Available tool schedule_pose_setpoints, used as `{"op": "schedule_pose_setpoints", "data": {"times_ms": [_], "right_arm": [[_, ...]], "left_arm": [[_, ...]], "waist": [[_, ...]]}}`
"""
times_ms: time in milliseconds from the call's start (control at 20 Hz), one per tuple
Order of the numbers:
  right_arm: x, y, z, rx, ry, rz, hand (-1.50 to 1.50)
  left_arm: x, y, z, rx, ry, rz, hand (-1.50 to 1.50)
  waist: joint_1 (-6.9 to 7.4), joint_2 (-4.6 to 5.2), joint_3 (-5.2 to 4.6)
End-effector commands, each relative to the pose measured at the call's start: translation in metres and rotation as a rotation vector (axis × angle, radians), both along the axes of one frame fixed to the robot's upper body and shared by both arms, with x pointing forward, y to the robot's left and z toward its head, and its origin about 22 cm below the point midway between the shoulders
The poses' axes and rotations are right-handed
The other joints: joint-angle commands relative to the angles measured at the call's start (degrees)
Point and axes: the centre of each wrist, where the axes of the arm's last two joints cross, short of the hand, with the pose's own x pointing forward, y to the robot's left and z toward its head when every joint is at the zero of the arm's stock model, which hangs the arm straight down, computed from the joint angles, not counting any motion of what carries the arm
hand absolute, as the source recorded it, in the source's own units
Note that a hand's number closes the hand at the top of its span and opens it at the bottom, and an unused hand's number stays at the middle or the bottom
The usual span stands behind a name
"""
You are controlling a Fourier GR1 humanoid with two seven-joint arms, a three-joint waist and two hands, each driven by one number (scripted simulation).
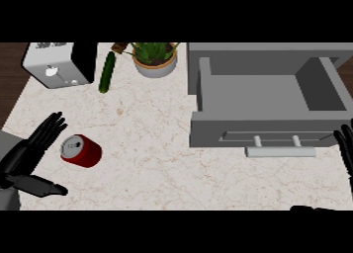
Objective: Pick up the can, place it into the drawer and close the drawer
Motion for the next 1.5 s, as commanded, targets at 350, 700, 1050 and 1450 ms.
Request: {"op": "schedule_pose_setpoints", "data": {"times_ms": [350,700,1050,1450], "right_arm": [[-0.006,0.003,0.002,-0.01,-0.016,-0.016,-1.5],[0.0,0.008,0.011,-0.002,-0.031,-0.003,-1.5],[-0.018,0.01,0.019,0.002,-0.011,-0.008,-1.5],[0.001,-0.009,0.019,0.002,-0.009,-0.006,-1.5]], "left_arm": [[0.004,0.008,-0.036,-0.003,0.033,0.032,-1.5],[-0.004,0.037,-0.048,-0.015,0.072,0.048,-1.5],[0.018,0.015,-0.05,-0.011,0.057,0.038,-1.5],[0.027,-0.01,-0.056,-0.03,0.062,0.025,-1.5]], "waist": [[-0.05,0.0,0.01],[-0.24,0.11,-0.03],[-0.39,0.08,-0.03],[-0.03,0.03,0.01]]}}
